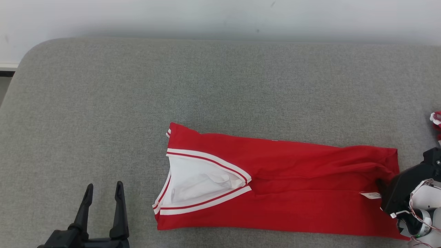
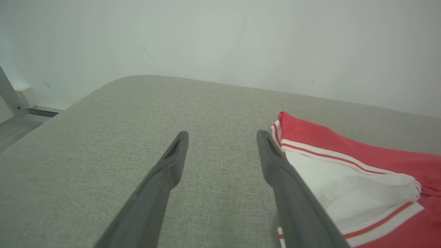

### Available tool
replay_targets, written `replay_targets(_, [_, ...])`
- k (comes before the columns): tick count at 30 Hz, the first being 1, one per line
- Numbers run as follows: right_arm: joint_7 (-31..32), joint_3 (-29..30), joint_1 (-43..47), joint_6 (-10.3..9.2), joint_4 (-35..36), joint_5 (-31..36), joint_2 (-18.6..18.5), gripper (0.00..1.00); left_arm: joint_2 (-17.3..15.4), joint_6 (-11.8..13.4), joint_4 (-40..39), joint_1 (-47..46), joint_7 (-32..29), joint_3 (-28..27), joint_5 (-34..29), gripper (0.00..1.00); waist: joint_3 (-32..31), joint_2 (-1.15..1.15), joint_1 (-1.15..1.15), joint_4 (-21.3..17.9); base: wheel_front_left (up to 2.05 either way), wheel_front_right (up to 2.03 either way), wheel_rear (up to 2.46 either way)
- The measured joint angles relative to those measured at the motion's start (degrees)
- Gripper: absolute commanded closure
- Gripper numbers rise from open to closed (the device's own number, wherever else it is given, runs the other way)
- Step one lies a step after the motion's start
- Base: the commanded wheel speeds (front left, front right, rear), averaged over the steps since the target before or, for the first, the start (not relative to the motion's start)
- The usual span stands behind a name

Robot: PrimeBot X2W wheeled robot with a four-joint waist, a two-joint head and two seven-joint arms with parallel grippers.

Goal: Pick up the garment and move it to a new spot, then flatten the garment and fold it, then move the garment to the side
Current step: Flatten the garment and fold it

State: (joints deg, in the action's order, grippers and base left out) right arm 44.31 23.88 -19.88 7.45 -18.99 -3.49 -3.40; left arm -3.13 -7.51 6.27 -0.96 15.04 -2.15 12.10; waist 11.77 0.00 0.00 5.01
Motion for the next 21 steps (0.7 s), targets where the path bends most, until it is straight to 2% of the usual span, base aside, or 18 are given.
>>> replay_targets(2, [0.1, -0.6, 0.0, -0.08, -0.5, -0.6, -0.2, 0.0, 0.0, 0.0, -0.1, 0.0, 0.0, 0.0, 0.0, 0.0, -0.2, 0.0, 0.0, 0.1, 0.0, 0.0, 0.0])
replay_targets(3, [0.1, -1.0, 0.0, -0.09, -0.8, -1.1, -0.3, 0.04, 0.0, 0.0, -0.2, 0.0, 0.0, 0.0, 0.0, 0.0, -0.3, 0.0, 0.0, 0.2, 0.0, 0.0, 0.0])
replay_targets(4, [0.1, -1.4, 0.0, -0.1, -1.0, -1.3, -0.4, 0.51, 0.0, 0.0, -0.2, 0.0, 0.0, -0.1, 0.0, 0.0, -0.4, 0.0, 0.0, 0.2, 0.0, 0.0, 0.0])
replay_targets(5, [0.0, -1.7, 0.0, -0.13, -1.1, -1.6, -0.4, 0.9, 0.0, 0.0, -0.2, 0.0, 0.0, -0.1, 0.0, 0.0, -0.5, 0.0, 0.0, 0.2, 0.0, 0.0, 0.0])
replay_targets(6, [-0.1, -2.0, 0.0, -0.14, -1.3, -1.9, -0.4, 1.0, 0.0, 0.0, -0.2, 0.1, 0.0, -0.2, 0.0, 0.0, -0.6, 0.0, 0.0, 0.2, 0.0, 0.0, 0.0])
replay_targets(13, [-2.5, -3.0, 0.0, -0.07, -1.4, -2.5, 0.0, 1.0, 0.0, 0.0, 0.0, 0.8, 0.0, -1.5, 0.0, 0.0, -1.6, 0.0, 0.0, -0.5, 0.0, 0.0, 0.0])
replay_targets(21, [-4.0, 0.5, 0.9, 0.01, 2.7, -2.4, -1.7, 1.0, 0.1, 0.0, 0.3, 1.8, 0.0, -1.9, -0.1, 0.0, -3.3, 0.0, 0.0, -2.3, 0.0, 0.0, 0.0])
